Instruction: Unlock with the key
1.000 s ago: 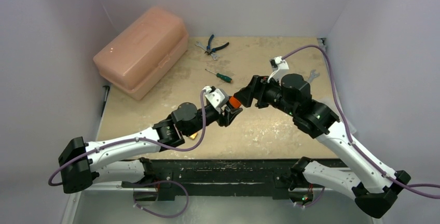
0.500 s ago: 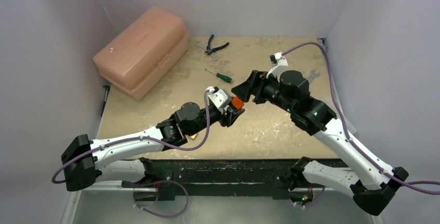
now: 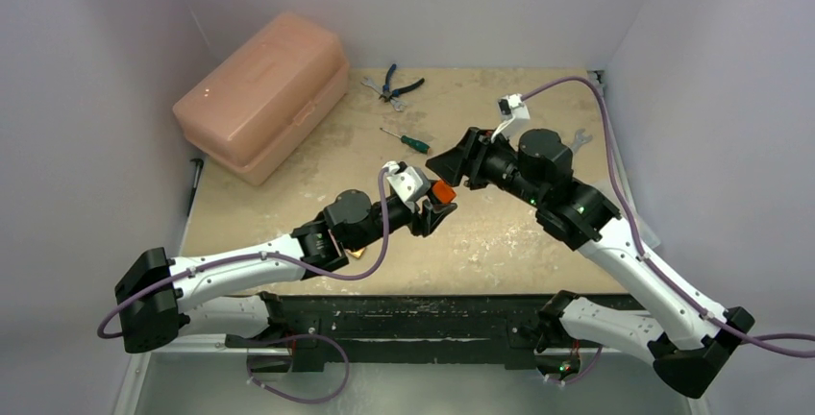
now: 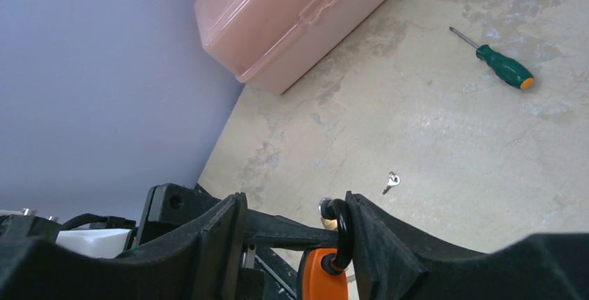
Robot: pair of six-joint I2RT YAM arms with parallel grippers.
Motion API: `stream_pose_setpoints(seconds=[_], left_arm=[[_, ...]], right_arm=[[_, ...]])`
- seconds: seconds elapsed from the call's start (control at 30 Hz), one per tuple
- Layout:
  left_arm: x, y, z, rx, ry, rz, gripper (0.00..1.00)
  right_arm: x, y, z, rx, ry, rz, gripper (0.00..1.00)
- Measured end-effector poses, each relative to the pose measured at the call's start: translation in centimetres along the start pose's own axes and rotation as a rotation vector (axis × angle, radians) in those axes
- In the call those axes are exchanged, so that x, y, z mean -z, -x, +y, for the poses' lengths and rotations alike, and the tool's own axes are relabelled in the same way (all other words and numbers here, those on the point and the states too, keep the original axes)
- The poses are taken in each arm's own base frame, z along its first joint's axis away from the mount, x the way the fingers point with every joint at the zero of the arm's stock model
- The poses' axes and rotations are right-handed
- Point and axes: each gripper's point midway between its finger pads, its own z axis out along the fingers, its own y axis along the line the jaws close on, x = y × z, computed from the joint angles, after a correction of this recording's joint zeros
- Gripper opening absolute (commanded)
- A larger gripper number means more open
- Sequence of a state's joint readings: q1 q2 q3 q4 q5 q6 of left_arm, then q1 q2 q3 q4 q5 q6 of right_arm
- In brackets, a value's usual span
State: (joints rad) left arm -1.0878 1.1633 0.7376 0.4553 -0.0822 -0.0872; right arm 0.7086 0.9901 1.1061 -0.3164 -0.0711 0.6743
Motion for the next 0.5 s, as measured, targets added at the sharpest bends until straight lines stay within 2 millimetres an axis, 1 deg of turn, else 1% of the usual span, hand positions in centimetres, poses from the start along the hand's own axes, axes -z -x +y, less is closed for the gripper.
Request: stream_pose_setpoints(seconds=[0.3, 0.5], left_arm=[[0.0, 0.0, 0.0, 0.007, 0.000, 0.000, 0.00], [0.0, 0.0, 0.0, 0.008, 0.000, -0.001, 0.00]], right_arm=[[-0.4, -1.1, -0.9, -0.002, -0.017, 0.026, 0.50], [-0.8, -2.3, -1.8, -0.004, -0.028, 0.046, 0.39]])
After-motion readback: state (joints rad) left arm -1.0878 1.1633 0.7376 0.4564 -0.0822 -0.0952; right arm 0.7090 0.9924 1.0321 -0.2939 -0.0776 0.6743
